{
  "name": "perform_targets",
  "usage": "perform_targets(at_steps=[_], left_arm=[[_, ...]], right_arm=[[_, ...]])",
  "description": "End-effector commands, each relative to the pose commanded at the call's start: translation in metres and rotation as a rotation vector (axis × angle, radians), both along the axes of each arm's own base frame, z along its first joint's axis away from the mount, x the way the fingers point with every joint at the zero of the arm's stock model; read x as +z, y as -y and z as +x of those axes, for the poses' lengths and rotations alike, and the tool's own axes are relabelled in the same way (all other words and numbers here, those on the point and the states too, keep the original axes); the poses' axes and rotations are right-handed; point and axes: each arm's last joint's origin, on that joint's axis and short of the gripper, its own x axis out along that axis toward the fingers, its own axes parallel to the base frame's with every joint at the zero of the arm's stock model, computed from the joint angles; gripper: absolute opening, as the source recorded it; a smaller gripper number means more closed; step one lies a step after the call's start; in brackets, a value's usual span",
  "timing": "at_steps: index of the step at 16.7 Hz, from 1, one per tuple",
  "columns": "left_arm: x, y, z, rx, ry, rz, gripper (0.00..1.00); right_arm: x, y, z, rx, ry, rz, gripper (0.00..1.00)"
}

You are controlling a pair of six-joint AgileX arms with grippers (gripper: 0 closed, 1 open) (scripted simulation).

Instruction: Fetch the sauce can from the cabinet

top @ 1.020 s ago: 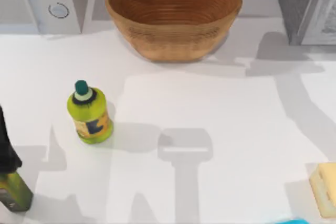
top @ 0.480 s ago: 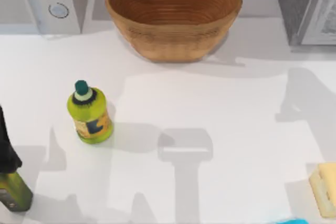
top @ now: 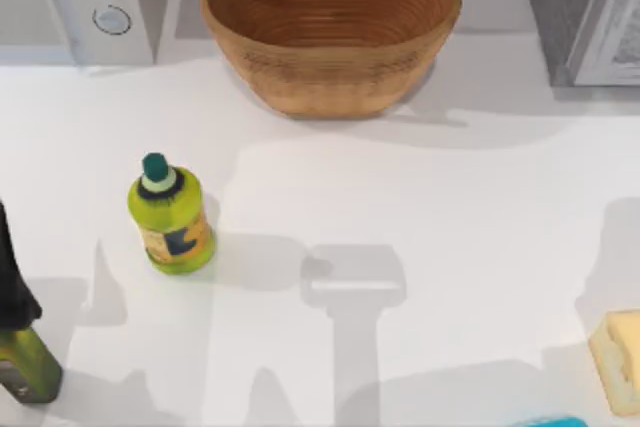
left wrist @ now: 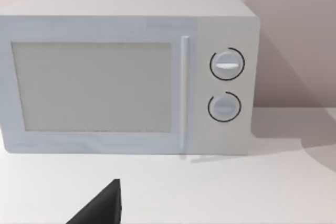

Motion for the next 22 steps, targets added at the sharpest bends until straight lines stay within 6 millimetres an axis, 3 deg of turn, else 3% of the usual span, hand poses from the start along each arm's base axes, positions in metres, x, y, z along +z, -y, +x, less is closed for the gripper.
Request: perform_targets(at_steps=[3, 5, 15, 22], left_arm=[[0.0, 0.0, 0.0, 0.0, 0.0, 0.0, 1.0], [0.0, 0.0, 0.0, 0.0, 0.0, 0.0, 1.0], [0.0, 0.0, 0.0, 0.0, 0.0, 0.0, 1.0], [0.0, 0.0, 0.0, 0.0, 0.0, 0.0, 1.0]], right_arm=[[-0.032, 0.005, 0.001, -0.038, 0.019, -0.007, 0.0], [-0.04, 0.006, 0.002, -0.05, 0.023, -0.01, 0.0], [-0.034, 0.0, 0.008, -0.001, 0.028, -0.01, 0.0], [-0.014, -0.036, 0.048, 0.205, 0.05, -0.014, 0.0]])
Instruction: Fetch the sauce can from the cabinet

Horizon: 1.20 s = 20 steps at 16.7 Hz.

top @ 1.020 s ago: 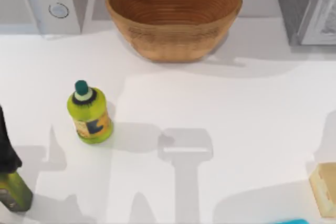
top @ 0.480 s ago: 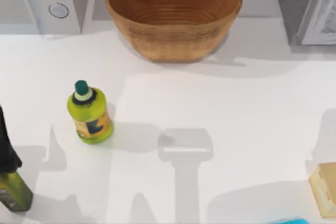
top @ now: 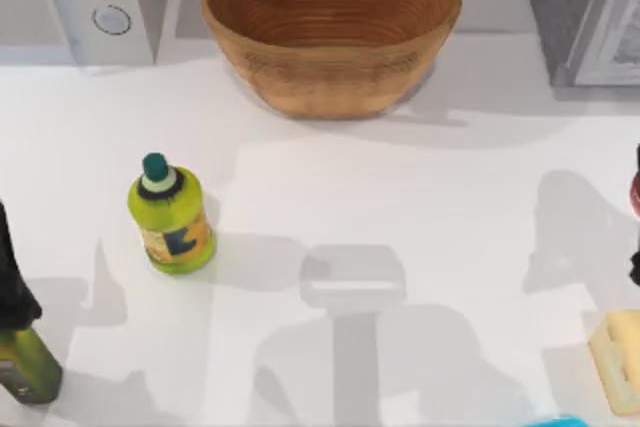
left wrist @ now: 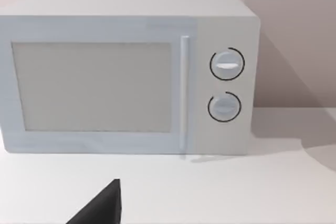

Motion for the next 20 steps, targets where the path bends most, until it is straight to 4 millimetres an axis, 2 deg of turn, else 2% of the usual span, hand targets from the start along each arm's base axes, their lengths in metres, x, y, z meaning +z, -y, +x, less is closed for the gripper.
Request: perform_targets(at_steps=[3, 5, 8, 12, 16, 20], left_arm=[[0.0, 0.0, 0.0, 0.0, 0.0, 0.0, 1.0], [0.0, 0.0, 0.0, 0.0, 0.0, 0.0, 1.0], [0.0, 0.0, 0.0, 0.0, 0.0, 0.0, 1.0], [0.0, 0.0, 0.0, 0.0, 0.0, 0.0, 1.0], [0.0, 0.0, 0.0, 0.0, 0.0, 0.0, 1.0], [0.0, 0.0, 0.0, 0.0, 0.0, 0.0, 1.0]], right_arm=[[-0.001, -0.03, 0.025, 0.115, 0.014, 0.001, 0.0], [-0.008, -0.054, 0.039, 0.193, 0.024, 0.005, 0.0], [-0.031, -0.091, 0.052, 0.304, 0.028, 0.009, 0.0], [-0.071, -0.128, 0.051, 0.426, 0.005, 0.005, 0.0], [-0.098, -0.145, 0.042, 0.497, -0.02, -0.002, 0.0], [-0.102, -0.147, 0.04, 0.508, -0.026, -0.004, 0.0]])
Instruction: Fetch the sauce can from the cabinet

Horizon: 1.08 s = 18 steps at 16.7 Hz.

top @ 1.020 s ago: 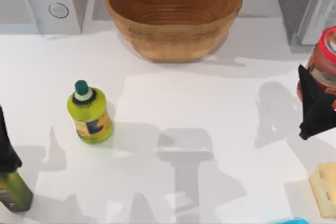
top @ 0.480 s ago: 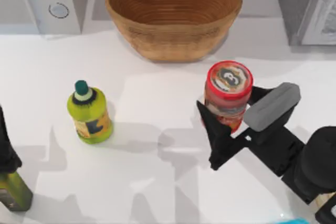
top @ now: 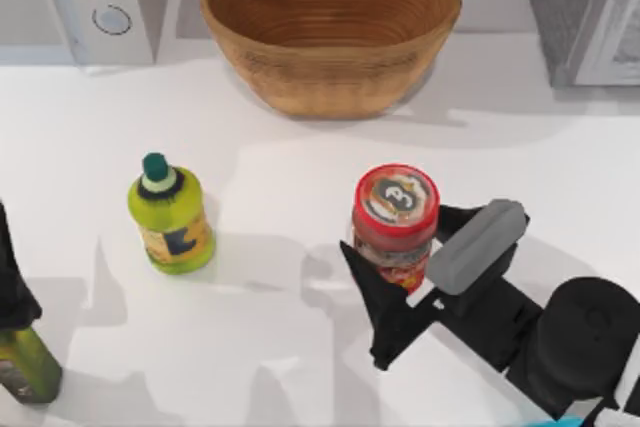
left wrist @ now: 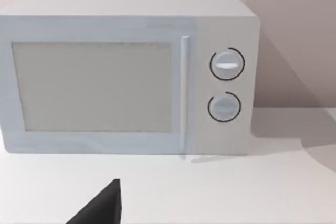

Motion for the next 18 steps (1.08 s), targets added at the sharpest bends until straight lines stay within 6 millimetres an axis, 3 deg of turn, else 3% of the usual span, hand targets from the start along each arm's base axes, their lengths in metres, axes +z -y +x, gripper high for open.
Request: perform_targets(at_steps=[4, 10, 15, 18], left_arm=[[0.0, 0.0, 0.0, 0.0, 0.0, 0.0, 1.0], [0.0, 0.0, 0.0, 0.0, 0.0, 0.0, 1.0], [0.0, 0.0, 0.0, 0.0, 0.0, 0.0, 1.0], [0.0, 0.0, 0.0, 0.0, 0.0, 0.0, 1.0]], right_arm=[[-0.003, 0.0, 0.004, -0.013, -0.004, -0.009, 0.0], [-0.022, -0.037, 0.039, -0.006, 0.004, 0.003, 0.0], [-0.026, -0.042, 0.043, 0.0, 0.0, 0.0, 0.0], [-0.026, -0.042, 0.043, 0.0, 0.0, 0.0, 0.23]])
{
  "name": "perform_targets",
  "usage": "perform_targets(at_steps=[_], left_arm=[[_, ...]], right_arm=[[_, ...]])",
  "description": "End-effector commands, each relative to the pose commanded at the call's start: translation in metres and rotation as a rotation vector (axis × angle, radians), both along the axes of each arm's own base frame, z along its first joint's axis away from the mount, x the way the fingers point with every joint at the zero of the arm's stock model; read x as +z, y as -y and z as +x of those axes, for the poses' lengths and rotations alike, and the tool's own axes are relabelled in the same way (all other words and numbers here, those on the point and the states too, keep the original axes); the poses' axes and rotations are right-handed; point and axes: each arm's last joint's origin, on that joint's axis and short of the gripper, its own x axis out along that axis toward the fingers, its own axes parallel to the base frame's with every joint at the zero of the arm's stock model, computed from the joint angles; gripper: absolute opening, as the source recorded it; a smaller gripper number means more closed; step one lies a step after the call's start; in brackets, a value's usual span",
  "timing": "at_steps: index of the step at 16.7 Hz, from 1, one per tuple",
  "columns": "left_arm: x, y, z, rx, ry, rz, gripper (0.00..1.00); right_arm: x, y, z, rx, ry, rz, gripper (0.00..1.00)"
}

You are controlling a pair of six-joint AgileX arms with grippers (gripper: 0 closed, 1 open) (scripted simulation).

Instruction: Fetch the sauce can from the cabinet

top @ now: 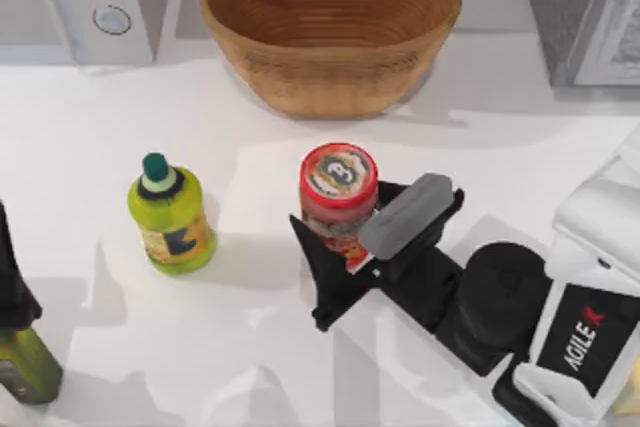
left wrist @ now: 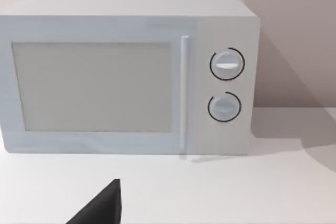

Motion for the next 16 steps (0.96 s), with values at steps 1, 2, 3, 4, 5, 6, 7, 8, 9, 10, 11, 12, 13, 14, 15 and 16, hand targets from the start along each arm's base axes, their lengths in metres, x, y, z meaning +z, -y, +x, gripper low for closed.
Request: perform_targets(at_steps=[1, 2, 3, 4, 5, 6, 7, 8, 9, 10, 11, 12, 13, 14, 15, 16], left_arm=[[0.0, 0.0, 0.0, 0.0, 0.0, 0.0, 1.0], [0.0, 0.0, 0.0, 0.0, 0.0, 0.0, 1.0], [0.0, 0.0, 0.0, 0.0, 0.0, 0.0, 1.0], [0.0, 0.0, 0.0, 0.0, 0.0, 0.0, 1.0], [0.0, 0.0, 0.0, 0.0, 0.0, 0.0, 1.0], [0.0, 0.0, 0.0, 0.0, 0.0, 0.0, 1.0], [0.0, 0.0, 0.0, 0.0, 0.0, 0.0, 1.0], [0.0, 0.0, 0.0, 0.0, 0.0, 0.0, 1.0], [0.0, 0.0, 0.0, 0.0, 0.0, 0.0, 1.0], [0.0, 0.0, 0.0, 0.0, 0.0, 0.0, 1.0], [0.0, 0.0, 0.0, 0.0, 0.0, 0.0, 1.0], [0.0, 0.0, 0.0, 0.0, 0.0, 0.0, 1.0], [0.0, 0.0, 0.0, 0.0, 0.0, 0.0, 1.0], [0.0, 0.0, 0.0, 0.0, 0.0, 0.0, 1.0], [0.0, 0.0, 0.0, 0.0, 0.0, 0.0, 1.0], [0.0, 0.0, 0.0, 0.0, 0.0, 0.0, 1.0]], right_arm=[[0.0, 0.0, 0.0, 0.0, 0.0, 0.0, 0.3], [0.0, 0.0, 0.0, 0.0, 0.0, 0.0, 0.38], [0.0, 0.0, 0.0, 0.0, 0.0, 0.0, 0.45], [0.0, 0.0, 0.0, 0.0, 0.0, 0.0, 0.53], [0.0, 0.0, 0.0, 0.0, 0.0, 0.0, 0.6], [0.0, 0.0, 0.0, 0.0, 0.0, 0.0, 0.68], [0.0, 0.0, 0.0, 0.0, 0.0, 0.0, 0.75], [0.0, 0.0, 0.0, 0.0, 0.0, 0.0, 0.83], [0.0, 0.0, 0.0, 0.0, 0.0, 0.0, 0.9], [0.0, 0.0, 0.0, 0.0, 0.0, 0.0, 0.98], [0.0, 0.0, 0.0, 0.0, 0.0, 0.0, 1.0], [0.0, 0.0, 0.0, 0.0, 0.0, 0.0, 1.0], [0.0, 0.0, 0.0, 0.0, 0.0, 0.0, 1.0], [0.0, 0.0, 0.0, 0.0, 0.0, 0.0, 1.0], [0.0, 0.0, 0.0, 0.0, 0.0, 0.0, 1.0], [0.0, 0.0, 0.0, 0.0, 0.0, 0.0, 1.0]])
